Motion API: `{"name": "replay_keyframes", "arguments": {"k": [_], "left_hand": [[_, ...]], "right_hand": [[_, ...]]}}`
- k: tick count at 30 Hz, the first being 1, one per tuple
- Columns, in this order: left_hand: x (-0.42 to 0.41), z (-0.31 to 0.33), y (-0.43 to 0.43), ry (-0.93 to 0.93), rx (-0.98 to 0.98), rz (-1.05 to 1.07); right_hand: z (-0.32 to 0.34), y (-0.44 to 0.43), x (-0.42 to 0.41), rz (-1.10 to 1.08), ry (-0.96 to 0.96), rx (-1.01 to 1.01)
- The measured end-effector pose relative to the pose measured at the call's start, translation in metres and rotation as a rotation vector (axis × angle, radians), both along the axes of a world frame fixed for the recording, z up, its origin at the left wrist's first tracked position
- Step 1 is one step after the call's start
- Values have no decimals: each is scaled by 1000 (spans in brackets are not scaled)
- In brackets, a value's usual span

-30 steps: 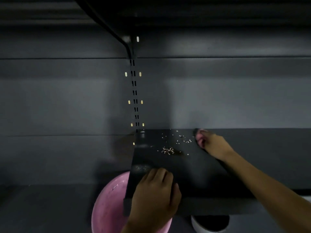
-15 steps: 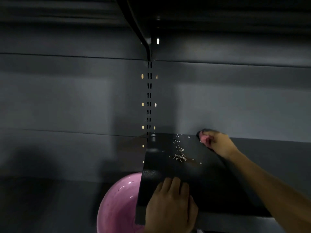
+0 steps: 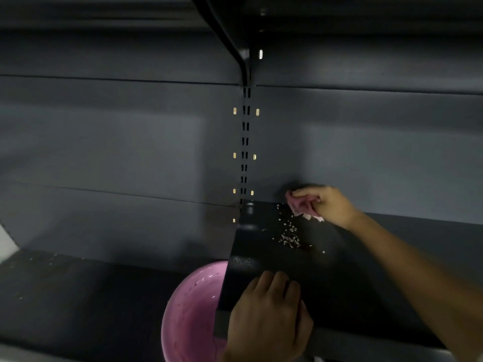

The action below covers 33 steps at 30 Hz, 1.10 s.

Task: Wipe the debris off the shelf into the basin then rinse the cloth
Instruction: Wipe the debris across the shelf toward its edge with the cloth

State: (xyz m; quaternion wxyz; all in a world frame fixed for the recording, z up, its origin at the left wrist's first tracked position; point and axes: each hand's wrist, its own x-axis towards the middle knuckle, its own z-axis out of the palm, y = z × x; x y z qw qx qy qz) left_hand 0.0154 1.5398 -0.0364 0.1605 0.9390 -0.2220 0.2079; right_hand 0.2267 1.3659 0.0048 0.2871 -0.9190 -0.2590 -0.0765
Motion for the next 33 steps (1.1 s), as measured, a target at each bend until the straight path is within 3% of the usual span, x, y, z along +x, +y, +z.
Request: {"name": "replay_keyframes", "arguments": {"k": [4, 8, 14, 19, 25, 33], "left_hand": [[0, 1, 1, 5, 4, -5], [2, 1, 0, 18, 12, -4], [-1, 1, 1, 8, 7, -4], [-4, 2, 0, -8, -6, 11], [-5, 0, -2, -57, -23, 30], [-5, -3, -4, -65, -48, 48]], "right_hand": [[-3, 20, 15, 192, -316, -176], [-15, 47, 31, 285, -321, -439], [-18, 32, 16, 139, 257, -8], [-3, 24, -15, 178, 416, -24], [29, -15, -59, 108, 297, 370], [-8, -80, -114, -283, 305, 39]]}}
